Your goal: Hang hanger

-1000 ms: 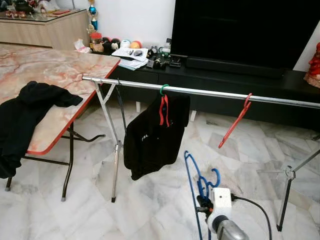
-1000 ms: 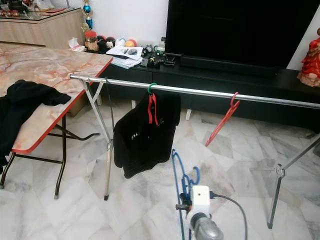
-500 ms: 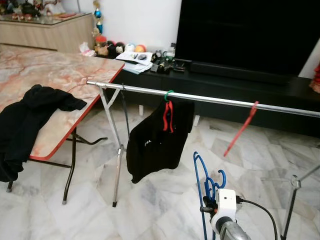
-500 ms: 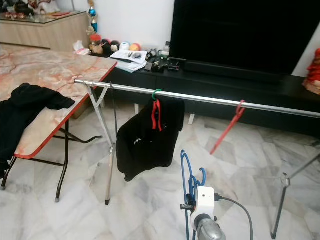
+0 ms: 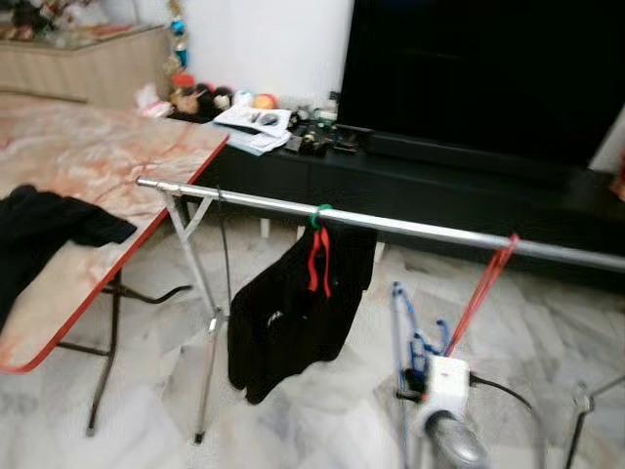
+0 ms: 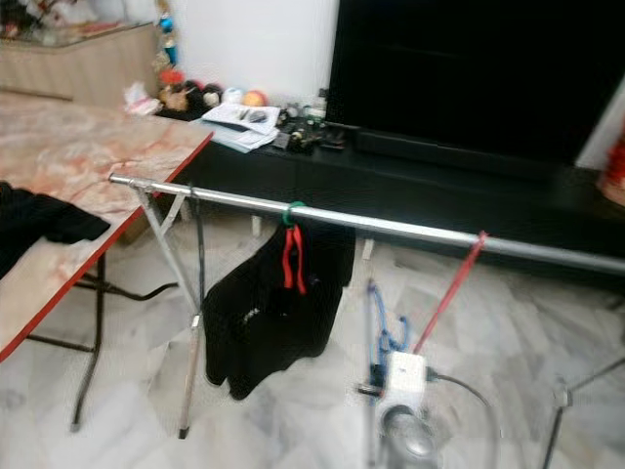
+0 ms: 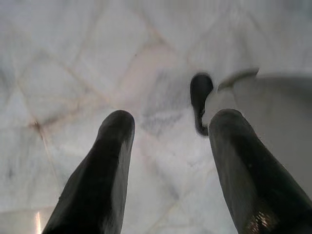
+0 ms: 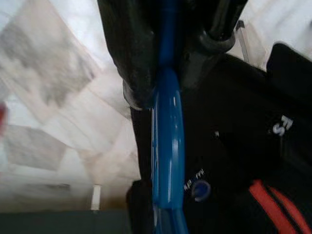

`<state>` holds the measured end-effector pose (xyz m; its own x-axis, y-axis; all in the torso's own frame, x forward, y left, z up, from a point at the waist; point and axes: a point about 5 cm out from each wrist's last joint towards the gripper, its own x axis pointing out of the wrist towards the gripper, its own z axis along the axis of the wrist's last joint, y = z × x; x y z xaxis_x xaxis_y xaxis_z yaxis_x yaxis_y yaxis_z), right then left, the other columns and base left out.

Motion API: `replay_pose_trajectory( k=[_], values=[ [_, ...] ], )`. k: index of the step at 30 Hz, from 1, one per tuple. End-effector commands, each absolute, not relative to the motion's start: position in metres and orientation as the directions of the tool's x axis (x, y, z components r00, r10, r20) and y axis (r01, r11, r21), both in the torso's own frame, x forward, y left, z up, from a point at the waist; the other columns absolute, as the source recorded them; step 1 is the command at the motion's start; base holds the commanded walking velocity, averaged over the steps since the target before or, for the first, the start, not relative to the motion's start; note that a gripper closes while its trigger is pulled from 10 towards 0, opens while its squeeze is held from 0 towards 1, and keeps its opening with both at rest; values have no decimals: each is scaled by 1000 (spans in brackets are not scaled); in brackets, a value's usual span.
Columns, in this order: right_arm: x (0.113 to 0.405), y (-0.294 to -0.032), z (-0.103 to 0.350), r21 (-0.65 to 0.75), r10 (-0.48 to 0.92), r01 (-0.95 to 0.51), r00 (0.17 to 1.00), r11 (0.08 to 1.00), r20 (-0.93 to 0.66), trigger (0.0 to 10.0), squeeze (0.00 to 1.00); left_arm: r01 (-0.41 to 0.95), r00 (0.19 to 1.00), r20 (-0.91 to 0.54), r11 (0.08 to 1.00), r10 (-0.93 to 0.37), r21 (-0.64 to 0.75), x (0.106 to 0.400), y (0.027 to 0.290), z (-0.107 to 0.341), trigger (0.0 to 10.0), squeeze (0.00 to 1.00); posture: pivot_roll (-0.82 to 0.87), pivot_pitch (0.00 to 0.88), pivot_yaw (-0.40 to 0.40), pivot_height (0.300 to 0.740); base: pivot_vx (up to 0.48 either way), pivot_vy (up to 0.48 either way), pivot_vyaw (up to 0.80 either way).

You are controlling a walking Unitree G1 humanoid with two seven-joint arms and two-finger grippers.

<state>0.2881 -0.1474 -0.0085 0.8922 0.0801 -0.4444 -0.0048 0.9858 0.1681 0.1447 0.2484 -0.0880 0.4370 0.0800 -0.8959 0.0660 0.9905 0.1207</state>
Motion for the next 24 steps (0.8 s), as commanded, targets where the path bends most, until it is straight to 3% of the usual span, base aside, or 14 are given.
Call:
replay_pose_trajectory(
  k=[1,7,11,24],
  values=[
    [286,-163,-10,146,34,37,891,989,-453,10000,0,79,445,-893,991,66,112,147,244,-88,10000,0,69,0,-53,740,416,0,0],
    [291,-169,-5,128,-26,91,898,988,-440,10000,0,99,447,-893,989,58,114,149,241,-88,10000,0,70,0,-54,740,354,0,0],
    [296,-176,1,138,-105,176,904,975,-414,10000,0,102,448,-892,988,56,114,149,239,-89,10000,0,68,0,-53,740,0,0,0],
    [303,-178,15,165,-170,229,935,959,-311,10000,0,147,437,-898,982,44,119,149,237,-89,10000,0,74,0,-56,740,0,0,0]
  ],
)
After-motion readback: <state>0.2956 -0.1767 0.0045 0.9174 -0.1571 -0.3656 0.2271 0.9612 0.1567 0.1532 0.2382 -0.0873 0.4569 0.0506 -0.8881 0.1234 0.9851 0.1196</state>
